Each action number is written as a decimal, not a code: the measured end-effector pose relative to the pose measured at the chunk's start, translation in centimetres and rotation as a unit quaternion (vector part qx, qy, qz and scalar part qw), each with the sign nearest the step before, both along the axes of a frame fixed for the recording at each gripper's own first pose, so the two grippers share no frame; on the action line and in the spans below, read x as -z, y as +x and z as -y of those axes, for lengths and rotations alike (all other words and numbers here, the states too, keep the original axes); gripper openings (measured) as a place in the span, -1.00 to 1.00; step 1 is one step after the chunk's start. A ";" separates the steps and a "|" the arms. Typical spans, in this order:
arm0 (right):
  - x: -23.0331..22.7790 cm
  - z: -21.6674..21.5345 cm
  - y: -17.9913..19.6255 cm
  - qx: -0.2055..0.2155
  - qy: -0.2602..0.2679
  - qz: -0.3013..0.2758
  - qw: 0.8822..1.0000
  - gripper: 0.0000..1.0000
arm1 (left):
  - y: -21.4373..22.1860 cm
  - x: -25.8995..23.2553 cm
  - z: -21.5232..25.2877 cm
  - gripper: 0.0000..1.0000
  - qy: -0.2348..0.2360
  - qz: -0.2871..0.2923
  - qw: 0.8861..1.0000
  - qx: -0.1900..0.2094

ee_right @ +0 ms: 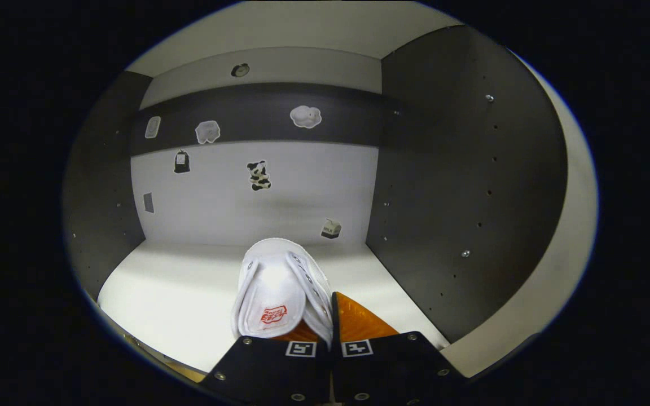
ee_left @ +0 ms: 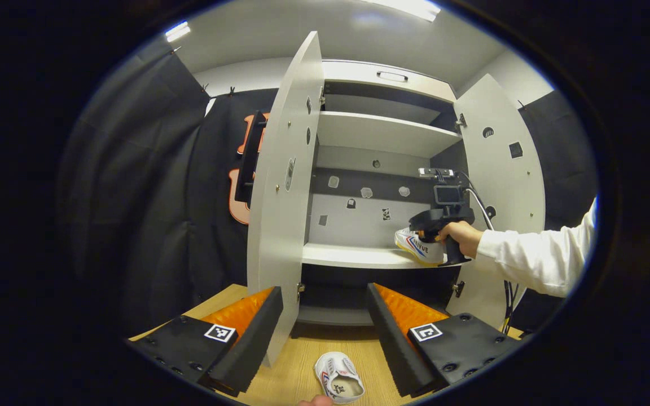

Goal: Grab one shoe with the right hand and put it into the shoe cabinet, grab the other shoe with the left hand and put it into the shoe cabinet; then close the right door with the right hand and the left door with the left hand.

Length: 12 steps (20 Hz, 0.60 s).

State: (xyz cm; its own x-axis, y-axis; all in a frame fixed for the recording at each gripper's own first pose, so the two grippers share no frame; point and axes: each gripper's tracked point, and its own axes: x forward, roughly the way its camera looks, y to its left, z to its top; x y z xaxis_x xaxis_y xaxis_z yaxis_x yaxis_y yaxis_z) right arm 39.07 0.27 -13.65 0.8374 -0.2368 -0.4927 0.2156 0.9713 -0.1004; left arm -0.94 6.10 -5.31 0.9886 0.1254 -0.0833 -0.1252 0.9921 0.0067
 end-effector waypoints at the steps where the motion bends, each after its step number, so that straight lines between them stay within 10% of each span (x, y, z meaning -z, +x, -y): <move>1: 0.5 -0.2 0.3 0.002 0.009 -0.009 1.000 -0.95 | 0.0 0.0 0.0 0.94 0.001 -0.001 1.000 -0.001; 12: -1.0 -0.8 -1.5 -0.035 0.000 -0.007 0.999 -0.43 | 0.0 0.6 0.2 0.93 0.000 -0.009 1.000 0.004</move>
State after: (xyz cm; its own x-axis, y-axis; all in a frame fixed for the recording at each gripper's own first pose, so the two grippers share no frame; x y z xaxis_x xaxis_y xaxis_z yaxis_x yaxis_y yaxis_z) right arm 37.57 1.11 -12.60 0.8453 -0.1784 -0.5036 0.1463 0.9839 -0.1031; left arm -0.91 5.94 -5.95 0.9879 0.1181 -0.1002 -0.1179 0.9930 0.0082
